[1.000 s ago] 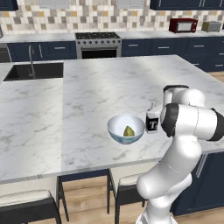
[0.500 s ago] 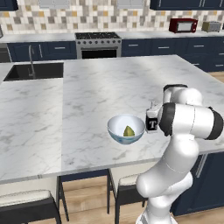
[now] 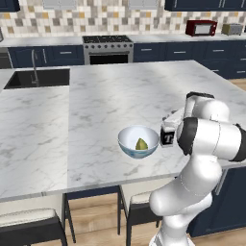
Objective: There is a bowl on the dining counter. Grab a lemon wedge from the fridge and place it in the bowl. Then get the liquor bottle and glass cup from the cabinet and place them next to the bowl.
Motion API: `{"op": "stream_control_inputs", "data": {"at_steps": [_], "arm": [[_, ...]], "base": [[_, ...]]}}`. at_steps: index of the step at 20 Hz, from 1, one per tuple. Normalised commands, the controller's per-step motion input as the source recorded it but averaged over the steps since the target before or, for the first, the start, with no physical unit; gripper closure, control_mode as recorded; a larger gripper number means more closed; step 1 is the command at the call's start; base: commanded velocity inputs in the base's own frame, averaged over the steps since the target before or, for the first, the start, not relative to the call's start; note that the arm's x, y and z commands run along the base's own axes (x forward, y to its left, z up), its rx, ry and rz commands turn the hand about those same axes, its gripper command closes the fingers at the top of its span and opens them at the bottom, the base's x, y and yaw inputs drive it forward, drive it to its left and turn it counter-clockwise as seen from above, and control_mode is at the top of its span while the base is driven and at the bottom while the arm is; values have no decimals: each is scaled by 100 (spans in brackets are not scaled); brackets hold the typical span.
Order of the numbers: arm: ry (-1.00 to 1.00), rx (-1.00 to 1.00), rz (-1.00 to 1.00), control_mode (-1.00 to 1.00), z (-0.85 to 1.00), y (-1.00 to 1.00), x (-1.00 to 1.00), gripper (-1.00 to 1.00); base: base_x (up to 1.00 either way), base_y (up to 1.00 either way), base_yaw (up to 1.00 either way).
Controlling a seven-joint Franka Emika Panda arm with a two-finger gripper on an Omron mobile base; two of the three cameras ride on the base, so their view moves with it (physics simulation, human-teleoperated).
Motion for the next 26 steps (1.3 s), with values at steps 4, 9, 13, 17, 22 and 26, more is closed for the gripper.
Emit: {"op": "stream_control_inputs", "data": {"at_steps": [4, 9, 13, 17, 22, 26], "arm": [[-12, 0, 0, -100, 100, 0, -15, -100], [-9, 0, 0, -100, 100, 0, -47, -100], [-1, 0, 0, -100, 100, 0, -67, -100], [2, -5, 0, -100, 100, 0, -80, -100], [22, -7, -1, -100, 100, 6, -76, -100], [33, -14, -7, -100, 98, 19, -79, -100]], "base": [[0, 0, 0], [0, 0, 0], [0, 0, 0], [0, 0, 0], [0, 0, 0], [0, 0, 0]]}}
